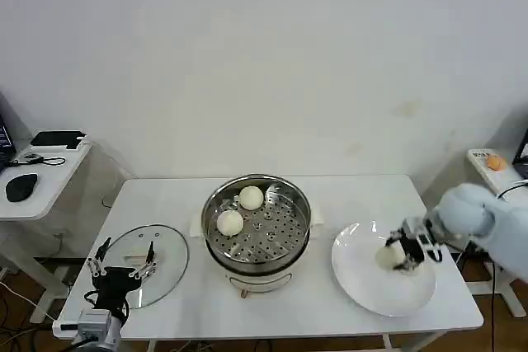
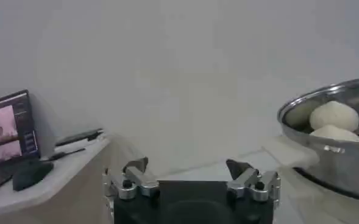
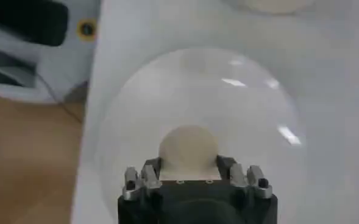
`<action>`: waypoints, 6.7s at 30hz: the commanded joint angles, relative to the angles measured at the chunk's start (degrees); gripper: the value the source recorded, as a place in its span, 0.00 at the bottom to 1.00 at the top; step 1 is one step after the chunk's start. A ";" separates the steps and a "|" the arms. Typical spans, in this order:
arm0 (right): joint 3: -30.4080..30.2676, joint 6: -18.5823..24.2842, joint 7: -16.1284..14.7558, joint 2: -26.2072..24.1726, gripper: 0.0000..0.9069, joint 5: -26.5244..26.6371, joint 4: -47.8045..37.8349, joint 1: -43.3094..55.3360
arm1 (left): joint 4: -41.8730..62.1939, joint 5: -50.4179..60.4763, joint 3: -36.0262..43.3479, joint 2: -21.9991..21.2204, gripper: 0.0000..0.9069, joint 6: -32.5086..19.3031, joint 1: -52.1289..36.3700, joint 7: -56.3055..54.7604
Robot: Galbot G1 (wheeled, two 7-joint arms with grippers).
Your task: Take steamed baozi put them in steamer then cover it.
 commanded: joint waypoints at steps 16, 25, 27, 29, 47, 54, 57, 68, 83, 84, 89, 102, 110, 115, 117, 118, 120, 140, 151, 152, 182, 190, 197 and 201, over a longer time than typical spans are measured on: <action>-17.19 -1.58 2.72 27.86 0.70 13.27 -6.79 32.73 | 0.20 -0.76 -2.21 0.37 1.00 0.02 0.06 0.26; -17.28 1.02 2.63 37.70 0.70 14.69 -7.29 25.53 | -1.25 -1.07 -4.28 0.31 1.00 0.34 0.95 0.26; -18.00 2.22 2.27 38.51 0.70 13.91 -7.41 24.35 | -1.37 -1.36 -5.21 0.44 1.00 0.36 1.21 0.26; -18.82 3.68 2.22 39.08 0.70 12.35 -7.71 23.15 | -1.39 -1.62 -5.67 0.47 1.00 0.37 1.32 0.26; -23.87 11.38 -0.56 41.10 0.70 7.42 -5.57 20.57 | -1.56 -2.58 -7.62 0.04 1.00 0.27 1.87 0.41; -24.59 12.31 -1.59 41.90 0.70 6.36 -5.57 20.67 | -1.26 -3.02 -8.11 -0.19 1.00 0.13 2.00 0.49; -24.74 12.52 -1.76 41.74 0.70 6.05 -5.46 20.81 | -1.10 -3.21 -8.30 -0.22 1.00 0.09 1.98 0.50; -24.30 14.30 0.24 40.18 1.00 6.08 -4.74 20.92 | -1.13 -3.08 -7.91 -0.30 1.00 0.08 1.87 0.58; -16.72 4.08 4.19 24.02 1.00 12.27 -4.90 27.21 | -0.70 -4.11 -7.50 1.06 1.00 0.23 0.53 0.71; -16.73 3.11 4.06 23.03 1.00 12.36 -4.65 27.46 | -0.70 -4.16 -7.43 1.13 1.00 0.22 0.49 0.72; -15.64 -0.84 2.32 11.26 1.00 9.27 -2.28 26.83 | -0.82 -4.32 -6.80 1.54 1.00 0.11 0.39 0.75; -14.82 3.38 2.10 -4.55 1.00 -3.42 -2.26 10.20 | -0.75 -4.10 -4.37 2.19 1.00 0.24 -0.71 0.69; -9.93 4.01 2.50 -5.71 1.00 -5.78 -3.71 0.97 | 0.40 -3.51 -3.43 1.88 1.00 0.12 -0.76 0.62; -7.95 3.92 3.24 -4.69 1.00 -7.30 -5.83 -2.83 | 0.30 -3.51 -3.45 1.69 1.00 0.12 -0.70 0.62; -4.79 3.89 3.51 -3.90 1.00 -7.86 -7.13 -7.50 | 0.28 -3.52 -3.47 1.71 1.00 0.07 -0.52 0.64; -4.14 3.86 3.63 -3.39 1.00 -8.05 -7.41 -8.39 | 0.33 -3.53 -3.52 1.74 1.00 0.05 -0.43 0.65; -2.60 3.68 3.90 -2.63 1.00 -8.11 -7.72 -10.45 | 0.57 -3.55 -3.68 1.82 1.00 0.01 -0.38 0.65; 4.35 4.21 4.63 3.44 1.00 -11.55 -16.16 -16.40 | 1.73 -3.65 -4.18 1.65 1.00 0.15 -0.64 0.58; 4.44 1.77 5.68 4.80 0.83 -11.49 -16.50 -16.83 | 1.85 -3.66 -4.33 1.60 1.00 0.15 -0.70 0.59; 4.44 1.74 5.56 4.78 0.83 -11.49 -16.38 -16.80 | 1.84 -3.66 -4.37 1.60 1.00 0.14 -0.69 0.58; -8.74 -4.41 0.83 8.64 0.77 5.62 -9.11 21.19 | 1.41 -4.27 -5.08 2.44 1.00 0.33 -1.36 0.65; -19.45 -14.21 7.81 22.08 0.78 21.03 -4.75 33.33 | 2.24 -4.18 -4.63 2.28 1.00 0.25 -1.81 0.61; -22.01 -20.44 14.65 29.02 0.78 29.83 -3.43 31.54 | 2.18 -4.11 -5.00 2.17 1.00 0.27 -2.15 0.58; -22.49 -25.71 20.57 32.97 0.78 34.98 -4.45 27.46 | 2.26 -4.14 -5.12 1.83 1.00 0.19 -2.12 0.59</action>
